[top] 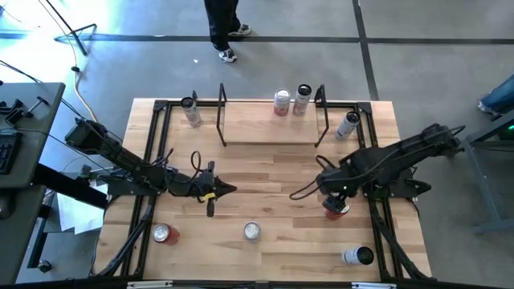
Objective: Place canned beverage on shelf
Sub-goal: Put the right red soda can on the shelf
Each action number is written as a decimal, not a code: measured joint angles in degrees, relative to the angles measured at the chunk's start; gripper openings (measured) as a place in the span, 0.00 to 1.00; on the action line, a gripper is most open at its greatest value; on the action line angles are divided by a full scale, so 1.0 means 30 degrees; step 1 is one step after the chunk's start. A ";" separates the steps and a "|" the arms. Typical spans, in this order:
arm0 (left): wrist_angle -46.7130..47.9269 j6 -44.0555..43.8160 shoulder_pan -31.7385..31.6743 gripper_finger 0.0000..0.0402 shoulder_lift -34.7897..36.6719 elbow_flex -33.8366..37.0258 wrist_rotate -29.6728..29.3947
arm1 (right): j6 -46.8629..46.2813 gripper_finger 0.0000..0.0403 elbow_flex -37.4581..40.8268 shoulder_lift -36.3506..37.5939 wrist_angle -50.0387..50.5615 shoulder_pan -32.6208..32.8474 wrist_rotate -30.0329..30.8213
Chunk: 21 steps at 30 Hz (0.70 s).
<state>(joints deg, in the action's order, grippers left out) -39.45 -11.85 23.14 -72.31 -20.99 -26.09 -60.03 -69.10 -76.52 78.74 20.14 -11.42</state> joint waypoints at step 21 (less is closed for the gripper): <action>0.0322 0.0171 0.0204 0.00 0.0000 0.0000 0.0000 | 0.7507 0.72 0.0420 -0.2102 0.0705 0.3358 0.4301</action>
<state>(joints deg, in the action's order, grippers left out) -38.48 -11.33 23.75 -72.31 -20.99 -26.09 -37.51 -67.84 -82.83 80.86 30.22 1.48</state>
